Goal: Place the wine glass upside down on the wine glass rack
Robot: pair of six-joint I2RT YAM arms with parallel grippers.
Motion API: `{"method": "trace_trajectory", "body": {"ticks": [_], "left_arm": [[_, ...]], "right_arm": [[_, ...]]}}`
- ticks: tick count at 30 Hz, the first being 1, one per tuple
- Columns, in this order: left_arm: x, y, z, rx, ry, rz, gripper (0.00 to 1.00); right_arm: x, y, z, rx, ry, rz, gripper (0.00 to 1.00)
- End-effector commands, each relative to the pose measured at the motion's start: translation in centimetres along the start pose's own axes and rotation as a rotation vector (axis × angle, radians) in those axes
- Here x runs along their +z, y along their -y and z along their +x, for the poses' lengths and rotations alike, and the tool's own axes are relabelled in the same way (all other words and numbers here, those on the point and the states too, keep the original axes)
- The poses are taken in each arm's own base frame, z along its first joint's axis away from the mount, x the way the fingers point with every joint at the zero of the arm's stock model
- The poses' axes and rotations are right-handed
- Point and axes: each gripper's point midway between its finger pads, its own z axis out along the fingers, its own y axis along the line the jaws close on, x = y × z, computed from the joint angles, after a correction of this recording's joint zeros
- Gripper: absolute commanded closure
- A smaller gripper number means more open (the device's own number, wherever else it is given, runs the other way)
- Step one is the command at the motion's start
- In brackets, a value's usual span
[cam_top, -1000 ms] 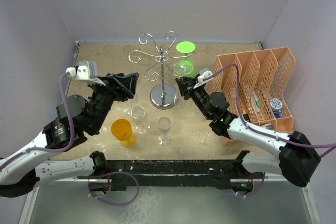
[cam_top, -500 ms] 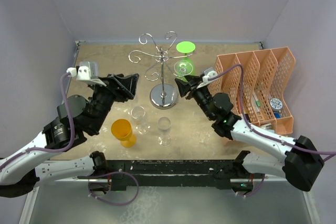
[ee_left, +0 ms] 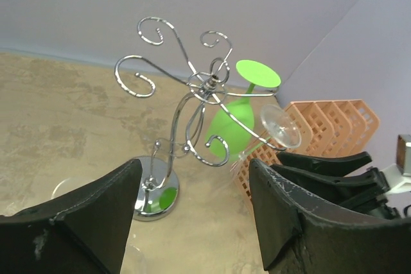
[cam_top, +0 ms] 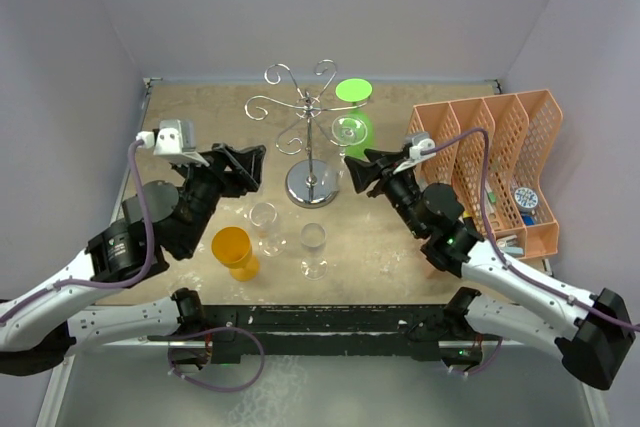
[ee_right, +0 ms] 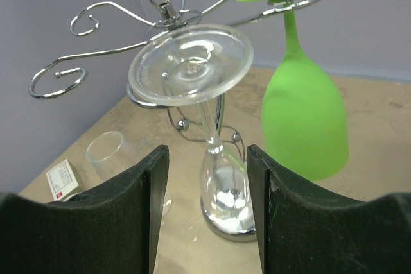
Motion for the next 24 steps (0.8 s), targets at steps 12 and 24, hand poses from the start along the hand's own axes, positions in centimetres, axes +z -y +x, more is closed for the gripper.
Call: {"method": "trace_trajectory", "body": {"ticks": [12, 24], "left_arm": [[1.7, -6.3, 8.7, 0.136, -0.097, -0.374, 0.49], [4.9, -13.7, 12.2, 0.063, -0.249, -0.566, 0.48]], "right_arm": [[-3.8, 0.3, -4.6, 0.178, -0.017, 0.066, 0.44], [-4.7, -1.8, -8.7, 0.168, 0.044, -0.041, 0.44]]}}
